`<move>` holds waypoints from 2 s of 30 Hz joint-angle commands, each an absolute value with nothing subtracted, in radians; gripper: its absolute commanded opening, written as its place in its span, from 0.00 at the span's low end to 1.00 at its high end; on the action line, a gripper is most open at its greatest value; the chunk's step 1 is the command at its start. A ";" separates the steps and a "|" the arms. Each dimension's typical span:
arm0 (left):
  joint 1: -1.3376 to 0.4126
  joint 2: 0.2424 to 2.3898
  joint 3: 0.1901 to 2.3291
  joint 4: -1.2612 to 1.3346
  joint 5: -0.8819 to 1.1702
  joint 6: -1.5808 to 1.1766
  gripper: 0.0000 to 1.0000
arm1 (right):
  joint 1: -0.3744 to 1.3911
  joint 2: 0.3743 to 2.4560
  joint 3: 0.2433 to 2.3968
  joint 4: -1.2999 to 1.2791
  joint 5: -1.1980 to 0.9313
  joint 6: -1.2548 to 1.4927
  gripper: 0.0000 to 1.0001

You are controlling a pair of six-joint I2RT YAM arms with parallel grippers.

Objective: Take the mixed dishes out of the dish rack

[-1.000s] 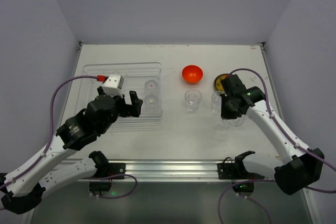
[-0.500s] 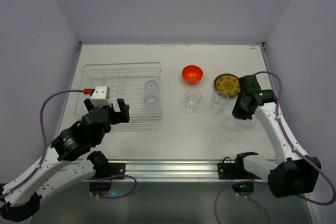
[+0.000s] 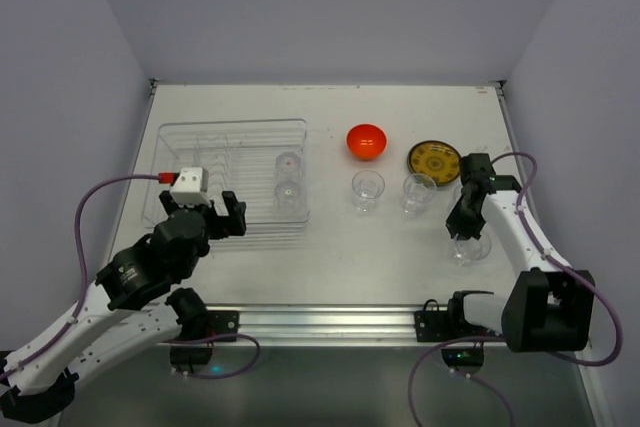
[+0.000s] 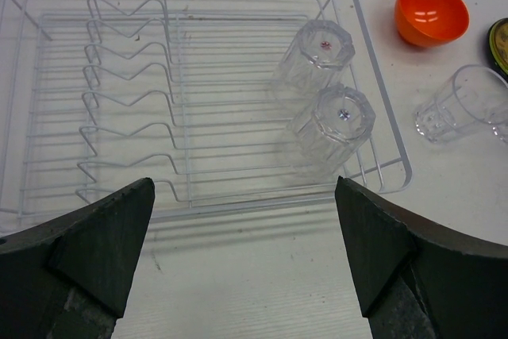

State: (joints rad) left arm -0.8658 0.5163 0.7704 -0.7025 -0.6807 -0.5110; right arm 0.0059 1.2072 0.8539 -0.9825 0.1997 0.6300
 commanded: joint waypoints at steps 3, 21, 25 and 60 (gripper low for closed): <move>-0.873 0.506 0.761 -0.654 -0.681 -0.499 1.00 | 0.005 1.247 0.851 -0.904 0.261 0.641 0.00; -0.873 0.518 0.756 -0.644 -0.666 -0.492 1.00 | -0.049 1.253 0.864 -0.861 0.192 0.588 0.48; -0.873 0.529 0.758 -0.644 -0.669 -0.492 1.00 | -0.049 1.209 0.885 -0.900 0.184 0.591 0.53; -0.589 1.546 1.422 -0.601 -0.296 -0.396 1.00 | 0.045 0.620 0.914 -0.641 -0.409 0.555 0.99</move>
State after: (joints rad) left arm -0.5907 1.4620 1.3388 -0.5575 -0.3531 -0.4706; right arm 0.0452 0.6453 0.9463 -0.7311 -0.2272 0.5049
